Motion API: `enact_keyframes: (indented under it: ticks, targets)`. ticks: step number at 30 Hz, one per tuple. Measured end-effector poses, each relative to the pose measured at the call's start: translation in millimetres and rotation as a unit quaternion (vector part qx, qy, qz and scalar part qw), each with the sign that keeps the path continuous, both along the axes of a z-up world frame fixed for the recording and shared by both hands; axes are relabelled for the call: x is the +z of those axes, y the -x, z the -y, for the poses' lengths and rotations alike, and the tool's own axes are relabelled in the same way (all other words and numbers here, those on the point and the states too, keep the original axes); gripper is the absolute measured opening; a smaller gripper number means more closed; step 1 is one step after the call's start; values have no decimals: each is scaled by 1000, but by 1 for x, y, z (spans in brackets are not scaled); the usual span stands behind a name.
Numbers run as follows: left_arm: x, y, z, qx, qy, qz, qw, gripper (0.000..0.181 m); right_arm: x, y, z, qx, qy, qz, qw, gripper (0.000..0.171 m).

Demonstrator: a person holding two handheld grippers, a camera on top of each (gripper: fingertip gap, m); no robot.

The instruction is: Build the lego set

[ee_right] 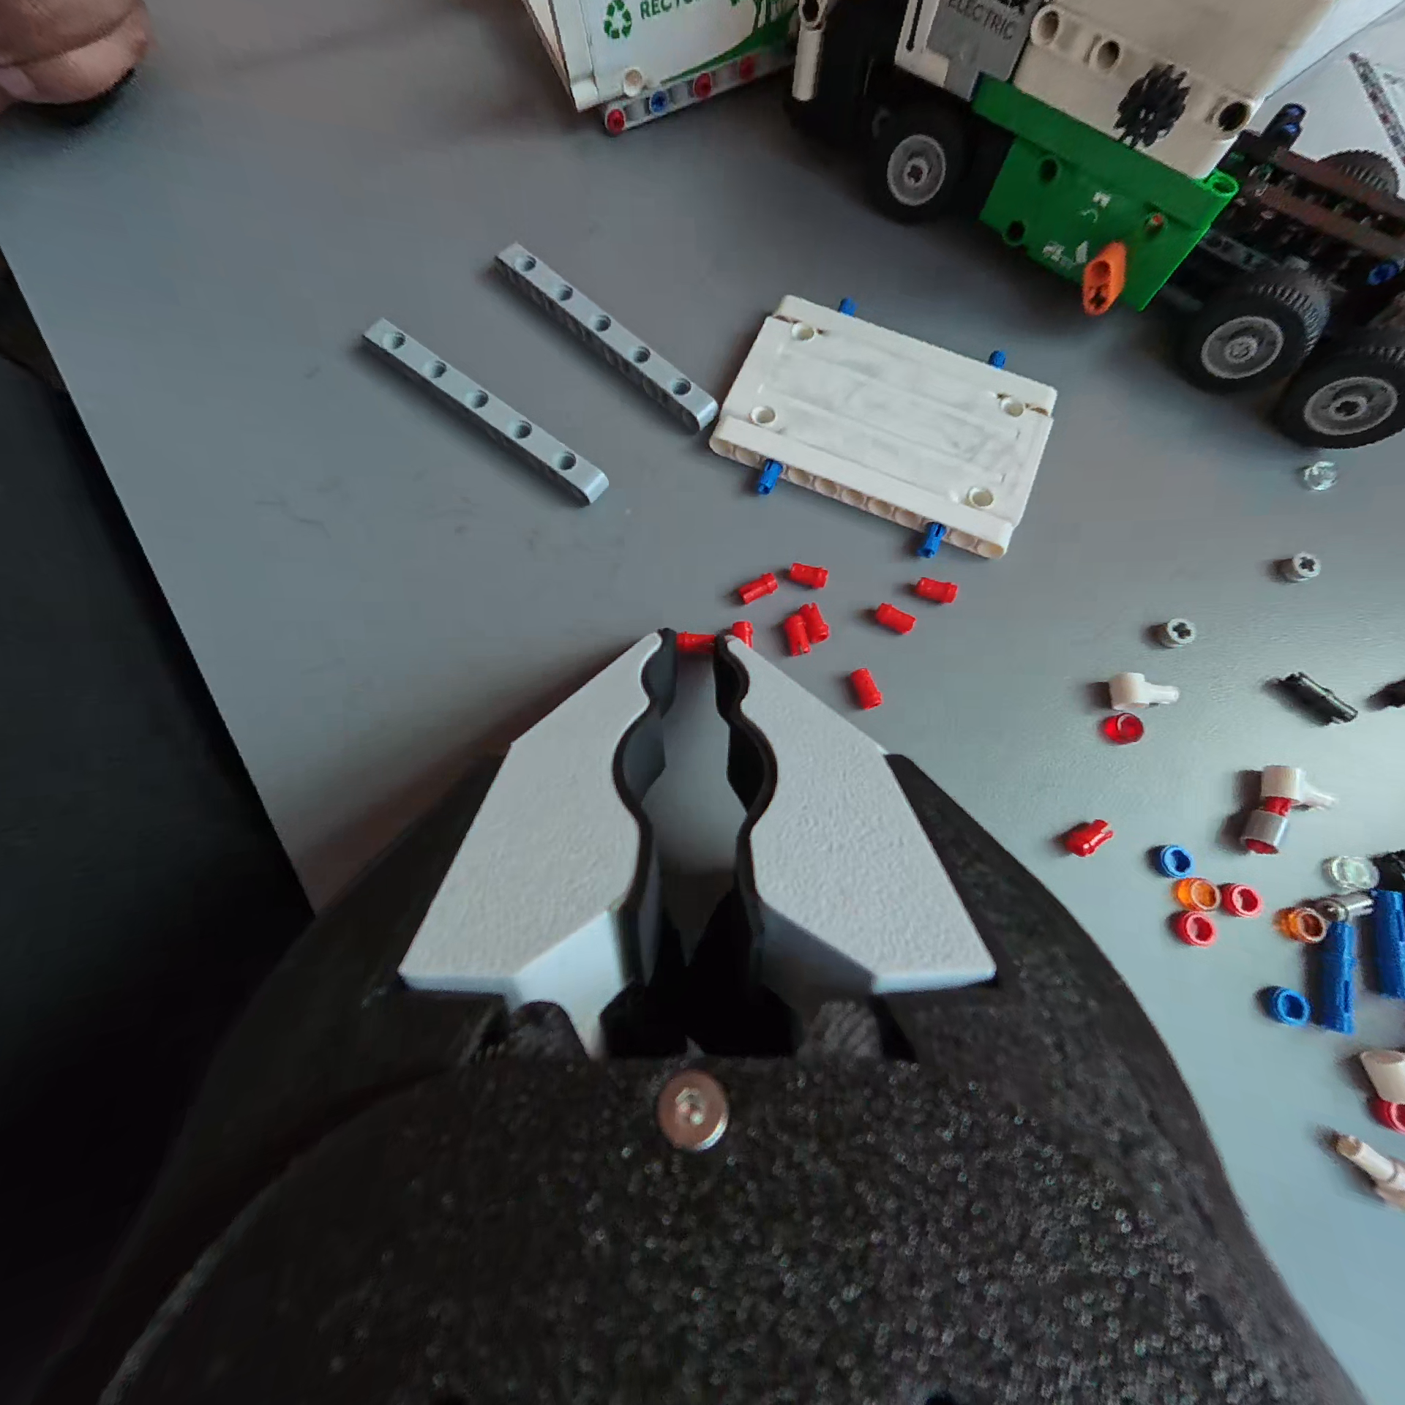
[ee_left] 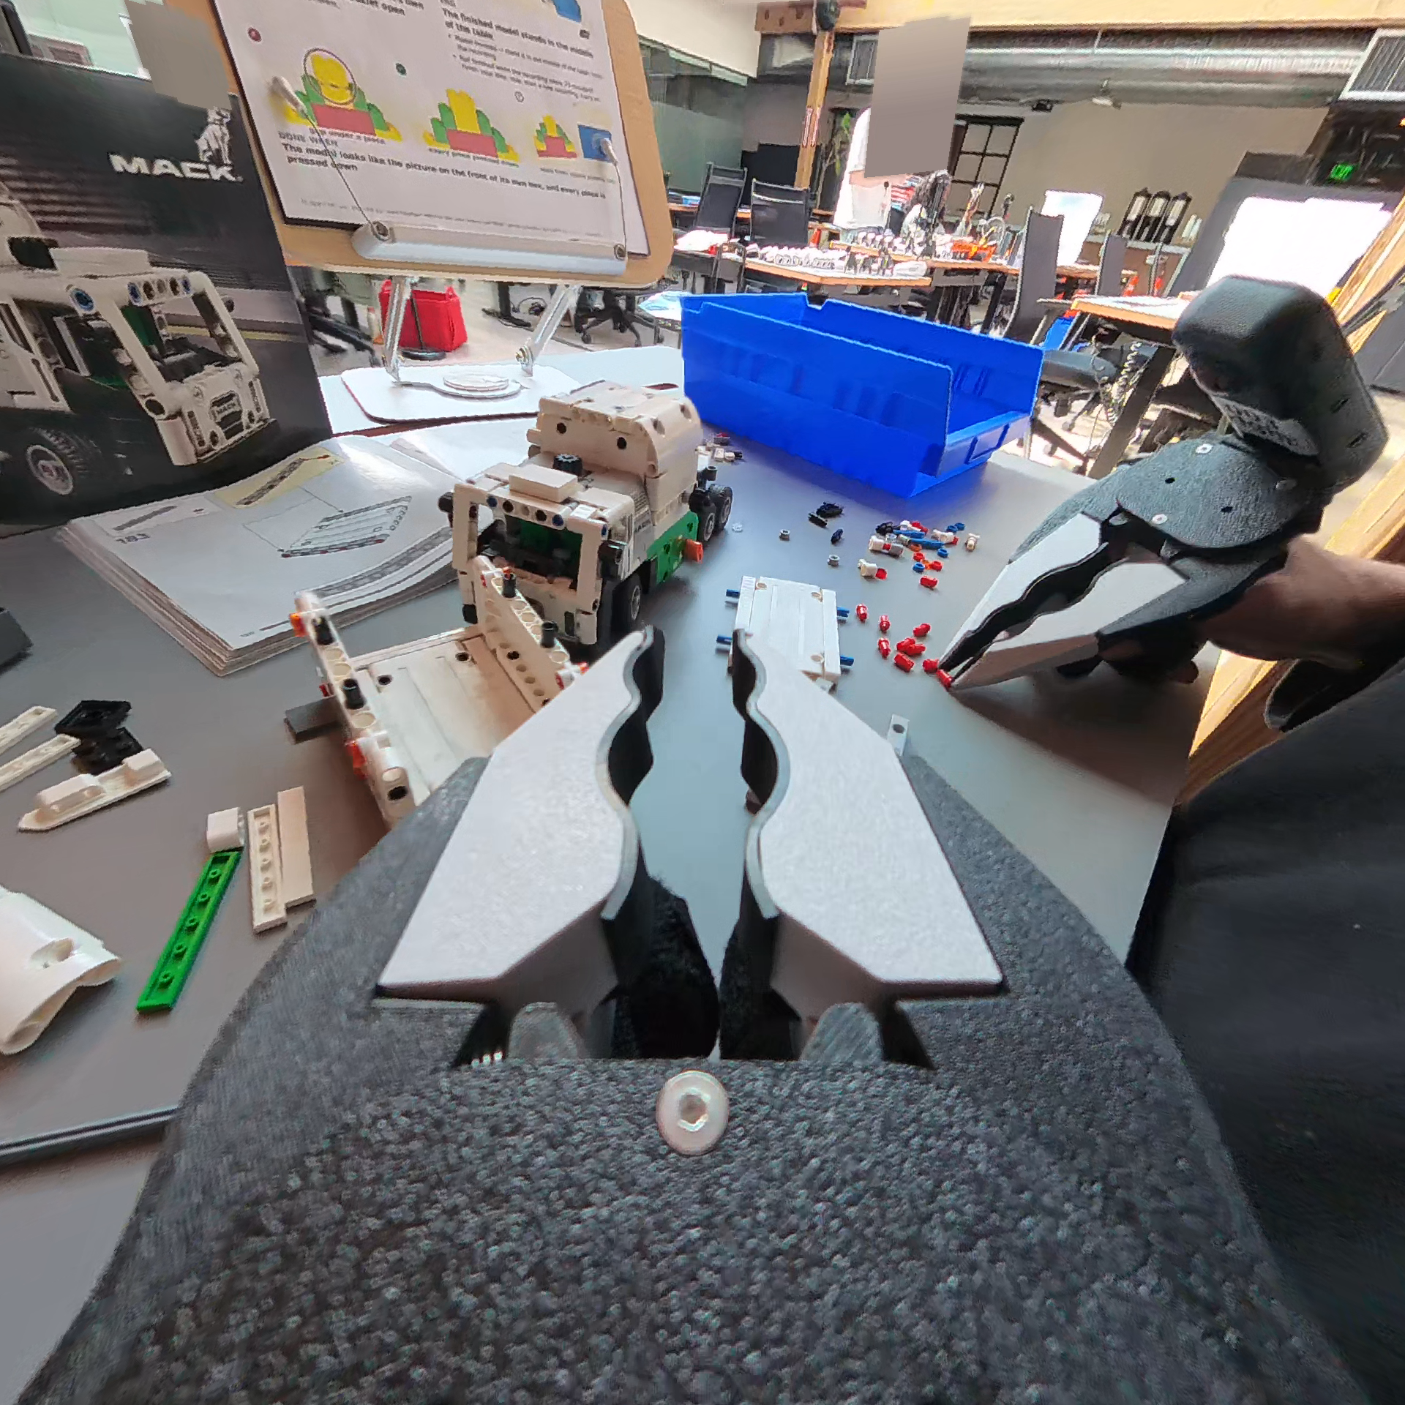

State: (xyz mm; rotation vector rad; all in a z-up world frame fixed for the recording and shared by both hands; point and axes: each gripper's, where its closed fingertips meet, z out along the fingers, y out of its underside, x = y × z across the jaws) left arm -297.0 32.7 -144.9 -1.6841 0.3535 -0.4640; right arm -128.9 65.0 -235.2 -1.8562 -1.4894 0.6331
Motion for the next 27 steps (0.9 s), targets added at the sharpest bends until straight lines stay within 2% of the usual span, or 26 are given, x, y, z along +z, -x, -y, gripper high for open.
enact_keyframes:
  ticks: [8,19,27]
  targets:
    - [0,-2,1,4,-9,-20,1000,15,1,0,-1,-3,-17,0,1000,10]
    - [-5,-1,-3,1,14,-8,1000,15,43,23,-11,-1,-36,-82,996,14]
    - [-8,-4,-9,-17,35,4,999,15,66,60,-62,2,-60,-82,995,16]
